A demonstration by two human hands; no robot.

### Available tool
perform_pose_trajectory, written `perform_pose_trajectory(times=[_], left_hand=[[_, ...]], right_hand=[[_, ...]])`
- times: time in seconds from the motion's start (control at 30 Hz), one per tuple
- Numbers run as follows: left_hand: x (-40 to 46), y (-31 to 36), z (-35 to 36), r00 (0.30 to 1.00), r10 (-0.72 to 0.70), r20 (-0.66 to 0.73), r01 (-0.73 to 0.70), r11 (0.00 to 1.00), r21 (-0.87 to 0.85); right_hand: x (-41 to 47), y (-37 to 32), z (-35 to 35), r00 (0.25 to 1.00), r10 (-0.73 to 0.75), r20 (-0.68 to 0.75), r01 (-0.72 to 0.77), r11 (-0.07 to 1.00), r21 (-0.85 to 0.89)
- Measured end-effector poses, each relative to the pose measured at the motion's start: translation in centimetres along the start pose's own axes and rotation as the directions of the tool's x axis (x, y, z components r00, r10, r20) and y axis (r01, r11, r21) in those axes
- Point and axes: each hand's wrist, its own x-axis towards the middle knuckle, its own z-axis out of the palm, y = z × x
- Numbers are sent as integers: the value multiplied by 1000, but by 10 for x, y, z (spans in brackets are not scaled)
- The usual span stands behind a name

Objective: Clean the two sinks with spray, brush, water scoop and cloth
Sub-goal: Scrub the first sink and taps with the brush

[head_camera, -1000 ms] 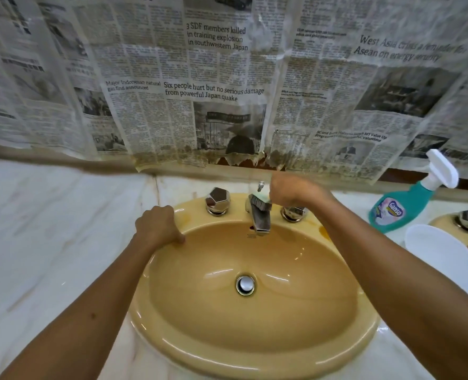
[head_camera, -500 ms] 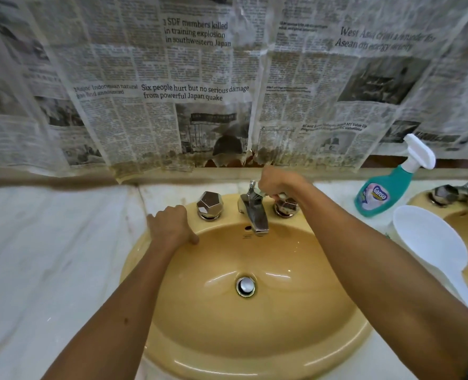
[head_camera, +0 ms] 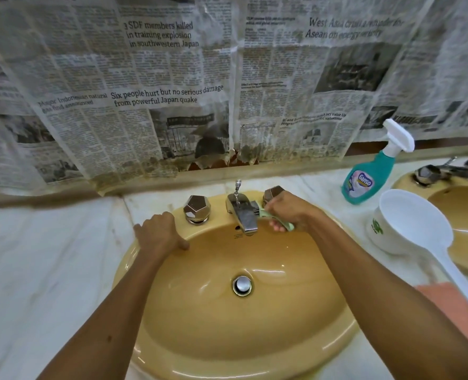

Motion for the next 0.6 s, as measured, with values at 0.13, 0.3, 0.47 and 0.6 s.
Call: perform_pose_trajectory(times=[0.13, 0.3, 0.47, 0.6], left_hand=[[0, 1, -1, 1000, -2, 14, 2, 1000, -4], [0, 0, 1, 999, -20, 33, 22, 998, -67], [-2, 11, -8, 994, -55, 90, 61, 996, -61], [-6, 19, -13, 988, -98, 123, 103, 994, -30]], right_hand=[[8, 27, 36, 987, -4, -160, 48, 962, 270], [3, 61, 36, 980, -111, -166, 159, 937, 311], [15, 51, 42, 939, -189, -287, 256, 942, 217], [-15, 83, 34, 928, -313, -199, 353, 912, 210]])
